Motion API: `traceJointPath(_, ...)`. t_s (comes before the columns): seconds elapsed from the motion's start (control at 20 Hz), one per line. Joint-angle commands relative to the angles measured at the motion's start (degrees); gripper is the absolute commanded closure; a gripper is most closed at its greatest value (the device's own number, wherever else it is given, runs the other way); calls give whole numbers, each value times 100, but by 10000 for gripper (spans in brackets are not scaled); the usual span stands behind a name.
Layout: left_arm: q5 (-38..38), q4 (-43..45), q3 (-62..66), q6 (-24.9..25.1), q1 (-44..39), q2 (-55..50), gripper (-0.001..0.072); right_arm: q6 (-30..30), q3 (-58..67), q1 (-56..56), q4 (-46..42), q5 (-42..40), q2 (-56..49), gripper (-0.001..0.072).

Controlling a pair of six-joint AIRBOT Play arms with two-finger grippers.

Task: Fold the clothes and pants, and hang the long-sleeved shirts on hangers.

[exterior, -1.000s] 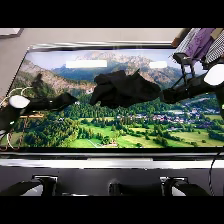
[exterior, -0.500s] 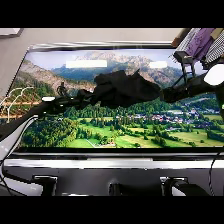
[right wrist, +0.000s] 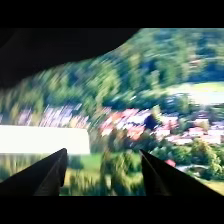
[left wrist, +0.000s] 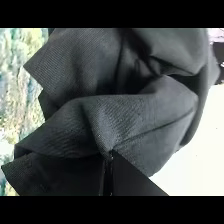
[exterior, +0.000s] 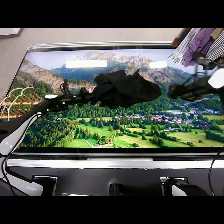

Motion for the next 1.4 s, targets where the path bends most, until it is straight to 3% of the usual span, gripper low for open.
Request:
traceJointPath(0.0, -457, 107, 15, 98, 236, 28, 678, 1274, -708, -1051, 1307, -1493, -249, 148)
traceJointPath(0.1, -511, 249, 17, 96, 289, 28, 678, 348, -1073, -1250, 2999, -1506, -822, 18)
traceJointPath(0.15, -511, 278, 17, 94, 286, 28, 679, -20, -1108, -1145, 3460, -1462, -1174, 18)
traceJointPath(0.25, -509, 278, 15, 94, 286, 28, 678, -92, -1108, -828, 3969, -1714, -1779, 19)
traceJointPath(0.5, -483, 280, 17, 94, 289, 26, 679, -173, -1102, 17, 4881, -3265, -2660, 38)
traceJointPath(0.6, -468, 280, 15, 96, 289, 26, 679, -170, -1102, 210, 5230, -3582, -2811, 77)
traceJointPath(0.7, -468, 280, 17, 96, 289, 28, 679, -175, -1102, 330, 5298, -3716, -2885, 168)
traceJointPath(0.75, -470, 280, 17, 94, 289, 31, 679, -179, -1102, 334, 5226, -3724, -2889, 370)
traceJointPath(0.8, -474, 280, 17, 79, 295, 39, 680, -269, -1093, 313, 5215, -3679, -2868, 636)
traceJointPath(0.95, -468, 393, 87, -2, 420, 289, 683, -363, -922, 107, 5149, -3521, -2444, 668)
traceJointPath(1.15, -538, 2697, 1226, -1585, 774, 1213, 683, -358, 33, -332, 4970, -3237, -1296, 668)
traceJointPath(1.35, -680, 4190, 2754, -2468, 1027, 2455, 682, 162, 1565, -546, 3989, -3062, -120, 668)
